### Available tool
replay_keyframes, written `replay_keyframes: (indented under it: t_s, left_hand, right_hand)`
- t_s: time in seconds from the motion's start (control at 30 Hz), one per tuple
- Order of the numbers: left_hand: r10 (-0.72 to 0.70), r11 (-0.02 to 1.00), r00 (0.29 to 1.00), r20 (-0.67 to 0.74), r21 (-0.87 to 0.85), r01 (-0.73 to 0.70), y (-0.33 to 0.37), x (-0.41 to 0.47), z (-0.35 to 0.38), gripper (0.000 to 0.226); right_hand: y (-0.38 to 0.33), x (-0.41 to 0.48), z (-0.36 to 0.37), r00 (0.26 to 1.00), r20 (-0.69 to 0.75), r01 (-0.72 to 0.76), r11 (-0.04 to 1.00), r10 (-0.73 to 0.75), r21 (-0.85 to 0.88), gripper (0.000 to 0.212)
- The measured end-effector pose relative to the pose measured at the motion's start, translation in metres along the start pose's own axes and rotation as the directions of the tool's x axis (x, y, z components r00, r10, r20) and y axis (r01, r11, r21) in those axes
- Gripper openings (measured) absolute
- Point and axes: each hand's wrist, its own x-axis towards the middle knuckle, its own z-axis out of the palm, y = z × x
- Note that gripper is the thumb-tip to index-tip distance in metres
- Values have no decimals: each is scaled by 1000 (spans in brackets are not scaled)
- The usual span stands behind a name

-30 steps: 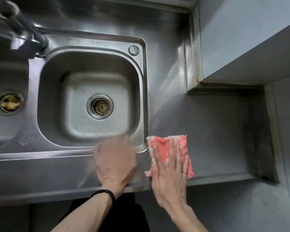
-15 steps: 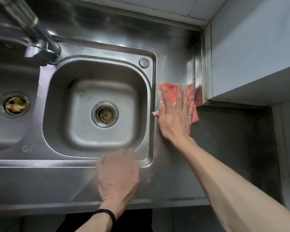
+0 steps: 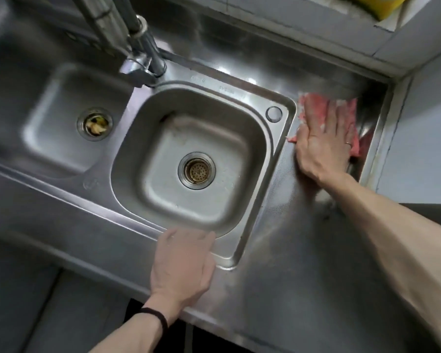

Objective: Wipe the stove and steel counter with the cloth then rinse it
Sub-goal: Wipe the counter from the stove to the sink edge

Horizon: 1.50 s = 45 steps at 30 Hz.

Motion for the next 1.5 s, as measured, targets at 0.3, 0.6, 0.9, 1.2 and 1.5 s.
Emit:
replay_keyframes:
  t_s: [0.3, 0.6, 0.9, 1.2, 1.5]
  left_hand:
    - [1, 999, 999, -45, -51, -4, 1, -3, 0, 42]
    - [23, 996, 992, -123, -86, -34, 0, 6, 1, 45]
    - [16, 995, 993, -118, -99, -28, -1, 9, 5, 45]
    - [11, 998, 1000, 12, -65, -11, 0, 4, -6, 41]
    - [-12, 998, 999, 45, -55, 14, 1, 3, -8, 38]
  right_hand:
    - [-31, 43, 1, 992, -51, 119, 993, -119, -2, 61]
    - [-161, 95, 28, 845, -3, 534, 843, -536, -58, 63]
    - [-175, 122, 32, 735, 107, 677, 732, -669, -74, 68]
    - [-68, 72, 3, 939, 113, 336, 936, -324, -108, 66]
    - [-53, 6, 7, 988, 61, 149, 987, -145, -58, 64]
